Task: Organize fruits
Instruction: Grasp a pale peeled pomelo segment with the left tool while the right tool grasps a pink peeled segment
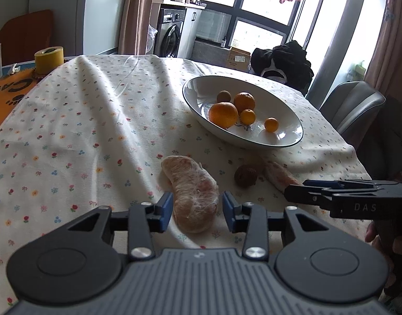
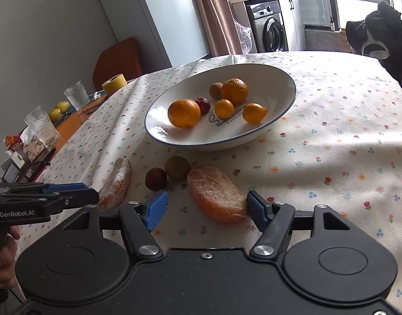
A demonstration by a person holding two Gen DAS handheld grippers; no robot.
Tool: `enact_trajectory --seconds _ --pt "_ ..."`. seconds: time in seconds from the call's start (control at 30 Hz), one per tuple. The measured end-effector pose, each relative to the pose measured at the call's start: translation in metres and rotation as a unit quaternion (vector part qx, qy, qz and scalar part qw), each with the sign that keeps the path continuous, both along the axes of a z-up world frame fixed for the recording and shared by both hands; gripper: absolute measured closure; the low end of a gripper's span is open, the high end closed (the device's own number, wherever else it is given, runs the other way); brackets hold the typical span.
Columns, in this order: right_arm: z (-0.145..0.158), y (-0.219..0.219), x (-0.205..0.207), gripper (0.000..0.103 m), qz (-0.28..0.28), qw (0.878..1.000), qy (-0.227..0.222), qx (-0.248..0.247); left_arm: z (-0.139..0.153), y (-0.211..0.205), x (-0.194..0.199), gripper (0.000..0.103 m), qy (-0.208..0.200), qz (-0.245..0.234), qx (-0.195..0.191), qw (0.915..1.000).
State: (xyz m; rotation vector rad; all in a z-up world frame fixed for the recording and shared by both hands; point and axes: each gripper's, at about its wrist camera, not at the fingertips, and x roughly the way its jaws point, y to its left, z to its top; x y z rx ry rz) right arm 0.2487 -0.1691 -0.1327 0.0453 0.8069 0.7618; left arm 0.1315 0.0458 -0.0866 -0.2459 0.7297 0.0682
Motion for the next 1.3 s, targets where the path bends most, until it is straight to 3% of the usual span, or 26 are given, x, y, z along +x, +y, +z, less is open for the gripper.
enact_trajectory --seconds 0.13,0.3,0.53,0.73,1.07,1.17,1.23,1.3 --pt "0.002 -0.003 -0.004 0.046 0.011 1.0 0.014 0.005 -0.004 -0.004 0.009 0.048 0.003 0.004 0.005 1.0" --pt "0.004 -0.005 -0.006 0.046 0.022 0.999 0.023 0.01 -0.009 -0.006 0.019 0.048 0.008 0.011 0.008 0.9999" --pt "0.003 -0.003 -0.001 0.045 0.012 1.0 0.01 -0.001 -0.014 -0.008 0.026 0.049 0.012 0.02 0.027 0.9994" --pt "0.002 0.004 0.002 0.044 0.011 1.0 -0.001 -0.01 -0.015 -0.01 0.027 0.058 0.011 0.02 0.045 0.9987" --pt "0.001 0.019 0.003 0.043 0.018 0.999 -0.022 -0.027 -0.013 -0.007 0.021 0.063 0.005 0.01 0.027 0.9996" --pt "0.001 0.021 0.002 0.052 0.019 0.999 -0.025 -0.031 -0.011 -0.008 0.018 0.066 0.0 0.007 0.025 0.9997" --pt "0.002 0.022 0.002 0.067 0.011 0.999 -0.03 -0.042 -0.008 -0.009 0.016 0.071 -0.007 0.005 0.027 0.9996" --pt "0.003 0.02 0.003 0.069 0.012 0.999 -0.022 -0.038 -0.004 -0.009 0.015 0.075 -0.01 0.004 0.026 0.9996"
